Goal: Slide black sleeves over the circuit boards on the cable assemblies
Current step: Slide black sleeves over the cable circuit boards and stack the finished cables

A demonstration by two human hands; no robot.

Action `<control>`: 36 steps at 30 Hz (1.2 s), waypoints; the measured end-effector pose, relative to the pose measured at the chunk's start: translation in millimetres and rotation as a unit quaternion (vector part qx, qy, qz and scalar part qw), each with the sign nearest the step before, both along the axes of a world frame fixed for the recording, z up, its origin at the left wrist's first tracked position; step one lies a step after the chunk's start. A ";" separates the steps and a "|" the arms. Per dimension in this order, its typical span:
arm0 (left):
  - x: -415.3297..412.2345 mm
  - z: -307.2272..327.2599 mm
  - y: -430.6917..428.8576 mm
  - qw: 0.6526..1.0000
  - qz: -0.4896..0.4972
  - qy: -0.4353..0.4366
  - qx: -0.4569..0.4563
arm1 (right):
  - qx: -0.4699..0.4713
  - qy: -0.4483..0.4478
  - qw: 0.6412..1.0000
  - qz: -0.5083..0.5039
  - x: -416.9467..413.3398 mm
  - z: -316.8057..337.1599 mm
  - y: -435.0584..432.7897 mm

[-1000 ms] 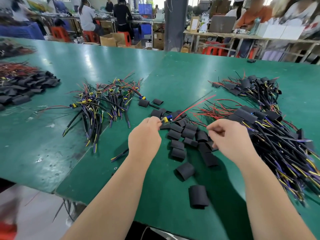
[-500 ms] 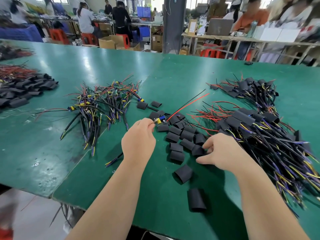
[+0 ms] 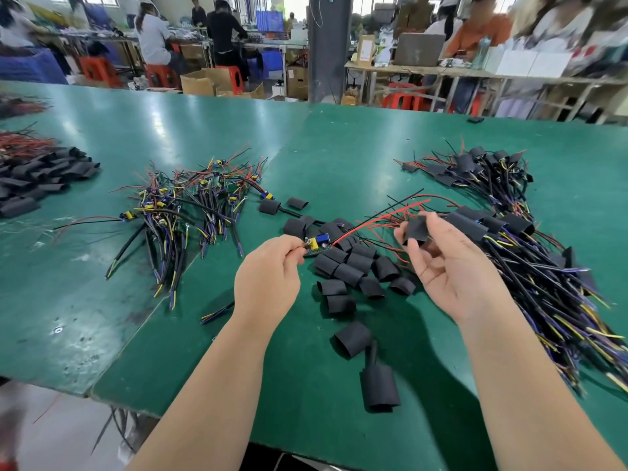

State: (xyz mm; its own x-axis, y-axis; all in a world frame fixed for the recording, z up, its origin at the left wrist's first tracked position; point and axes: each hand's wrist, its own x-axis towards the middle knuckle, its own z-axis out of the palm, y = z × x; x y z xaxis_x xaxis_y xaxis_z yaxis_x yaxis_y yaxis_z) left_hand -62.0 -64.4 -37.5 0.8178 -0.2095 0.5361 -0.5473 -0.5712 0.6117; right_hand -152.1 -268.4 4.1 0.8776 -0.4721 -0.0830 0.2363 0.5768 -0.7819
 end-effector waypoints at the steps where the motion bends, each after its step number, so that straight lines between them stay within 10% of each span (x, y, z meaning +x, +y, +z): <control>1: -0.1 -0.2 0.0 1.000 -0.004 0.000 0.000 | 0.021 -0.016 1.000 -0.002 0.1 0.6 -0.5; 10: -0.1 -0.5 -0.4 1.000 -0.018 -0.004 -0.009 | 0.028 -0.182 0.983 -0.007 -3.6 9.4 -1.3; 36: -5.1 0.1 -0.4 0.998 -0.044 -0.031 0.010 | -0.015 -0.153 0.984 -0.095 -2.5 8.4 3.9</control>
State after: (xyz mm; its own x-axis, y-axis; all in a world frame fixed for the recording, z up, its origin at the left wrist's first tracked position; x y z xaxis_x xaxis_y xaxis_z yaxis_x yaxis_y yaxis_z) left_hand -67.1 -64.9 -37.4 0.7604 -0.2902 0.5809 -0.6332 -0.5299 0.5641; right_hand -154.6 -264.5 12.4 0.7552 -0.6283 0.1870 0.5642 0.4777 -0.6734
